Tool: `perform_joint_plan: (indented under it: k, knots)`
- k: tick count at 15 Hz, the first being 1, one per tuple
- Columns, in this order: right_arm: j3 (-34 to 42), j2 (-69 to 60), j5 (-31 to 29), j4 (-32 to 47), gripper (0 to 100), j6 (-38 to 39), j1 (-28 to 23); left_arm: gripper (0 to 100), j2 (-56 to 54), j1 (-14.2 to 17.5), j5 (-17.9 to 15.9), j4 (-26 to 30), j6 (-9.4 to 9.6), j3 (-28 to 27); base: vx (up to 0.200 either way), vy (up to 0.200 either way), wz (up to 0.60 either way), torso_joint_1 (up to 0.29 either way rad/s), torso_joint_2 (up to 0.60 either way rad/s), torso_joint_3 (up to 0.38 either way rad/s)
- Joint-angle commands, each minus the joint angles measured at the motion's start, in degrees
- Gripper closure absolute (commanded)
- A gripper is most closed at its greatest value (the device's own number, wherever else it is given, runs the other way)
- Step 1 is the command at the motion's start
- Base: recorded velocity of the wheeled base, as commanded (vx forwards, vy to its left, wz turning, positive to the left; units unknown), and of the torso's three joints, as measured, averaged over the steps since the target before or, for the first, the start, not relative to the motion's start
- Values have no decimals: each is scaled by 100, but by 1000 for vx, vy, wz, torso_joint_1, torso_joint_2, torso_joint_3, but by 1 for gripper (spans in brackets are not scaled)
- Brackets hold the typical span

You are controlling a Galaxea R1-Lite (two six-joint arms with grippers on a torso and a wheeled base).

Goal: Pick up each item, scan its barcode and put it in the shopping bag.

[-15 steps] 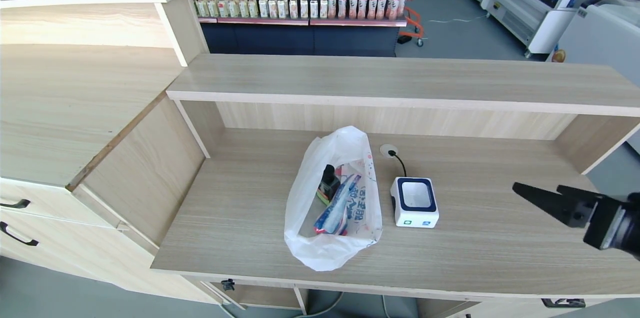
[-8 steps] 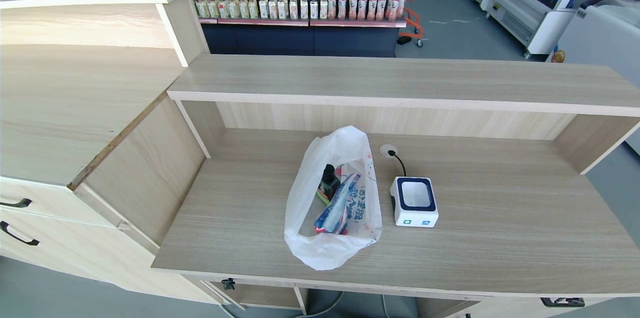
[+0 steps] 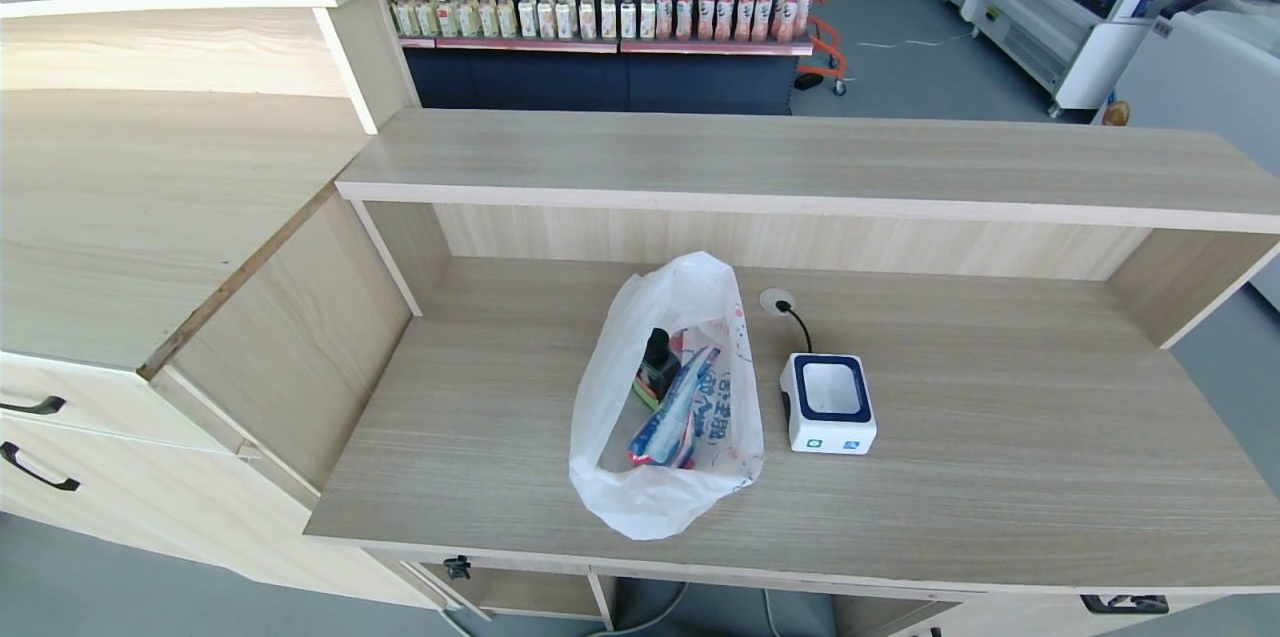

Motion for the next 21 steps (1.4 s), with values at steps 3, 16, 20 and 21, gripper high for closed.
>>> perform_joint_plan:
  k: [3,16,20,21]
  knots:
    - [2,-18,22,7,0,-91,11,0,-2,1,0,0,-2,0,0,0,0,0,0,0]
    - [2,-18,22,7,0,-91,2,0,-2,1,-9,0,24,0,0,-77,0,1,-1,1]
    - [2,-18,22,7,0,-91,2,0,-2,1,-9,0,24,0,0,-200,0,2,2,1]
    - [2,-18,22,7,0,-91,2,0,-2,1,-9,0,24,0,0,-200,0,2,7,2]
